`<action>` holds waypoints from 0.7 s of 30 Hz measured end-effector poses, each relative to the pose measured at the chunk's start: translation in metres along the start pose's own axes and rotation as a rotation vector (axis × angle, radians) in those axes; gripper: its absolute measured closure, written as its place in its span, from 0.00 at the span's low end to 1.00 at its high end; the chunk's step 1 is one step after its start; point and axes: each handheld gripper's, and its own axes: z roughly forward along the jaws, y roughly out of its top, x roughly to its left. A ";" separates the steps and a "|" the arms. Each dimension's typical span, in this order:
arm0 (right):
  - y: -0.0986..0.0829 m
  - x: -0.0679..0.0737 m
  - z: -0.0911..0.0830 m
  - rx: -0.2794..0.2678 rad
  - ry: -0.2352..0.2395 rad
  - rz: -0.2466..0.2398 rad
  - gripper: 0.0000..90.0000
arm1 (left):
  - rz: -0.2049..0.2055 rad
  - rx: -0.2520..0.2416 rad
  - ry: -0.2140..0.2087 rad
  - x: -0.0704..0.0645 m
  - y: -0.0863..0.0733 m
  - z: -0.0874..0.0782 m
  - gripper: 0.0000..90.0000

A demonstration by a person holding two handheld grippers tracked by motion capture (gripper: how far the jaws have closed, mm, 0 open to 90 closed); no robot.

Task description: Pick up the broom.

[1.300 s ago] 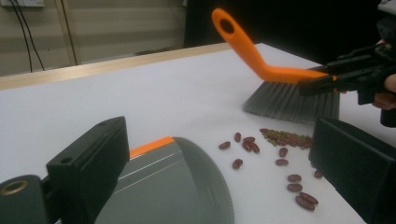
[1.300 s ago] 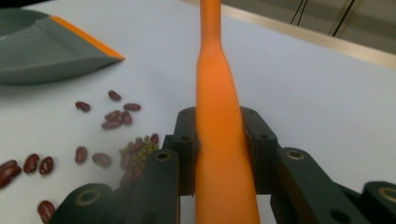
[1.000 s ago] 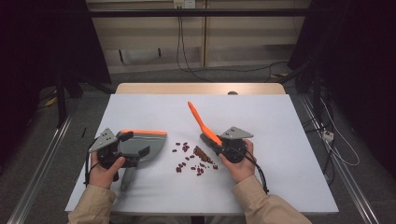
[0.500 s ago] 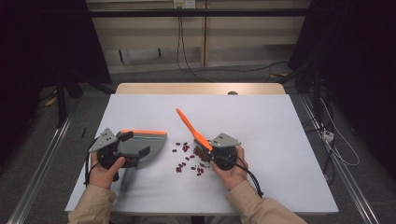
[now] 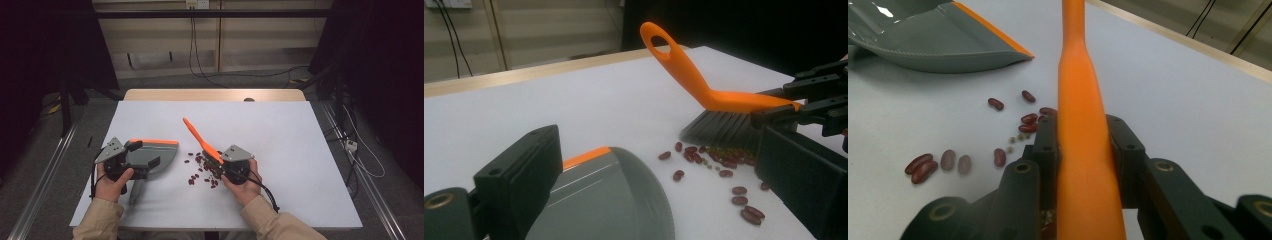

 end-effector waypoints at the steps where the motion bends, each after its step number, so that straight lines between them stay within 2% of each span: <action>1: 0.000 -0.001 0.000 -0.002 -0.003 -0.002 0.79 | 0.000 0.000 0.000 0.000 0.000 0.000 0.06; 6: 0.001 -0.012 -0.002 -0.023 -0.003 0.050 0.79 | 0.000 -0.002 -0.002 0.000 0.000 0.000 0.06; 8: 0.003 -0.017 -0.005 -0.046 0.012 0.079 0.79 | 0.001 0.001 -0.001 0.000 0.000 0.000 0.06; 14: 0.009 -0.029 -0.015 -0.094 0.036 0.110 0.79 | -0.002 -0.002 0.002 0.001 0.000 -0.001 0.06; 17: 0.011 -0.030 -0.019 -0.111 0.066 0.129 0.79 | -0.002 -0.001 0.004 0.001 0.000 -0.001 0.06; 21: 0.012 -0.024 -0.021 -0.117 0.116 0.141 0.79 | 0.003 0.003 0.005 0.000 0.000 -0.001 0.06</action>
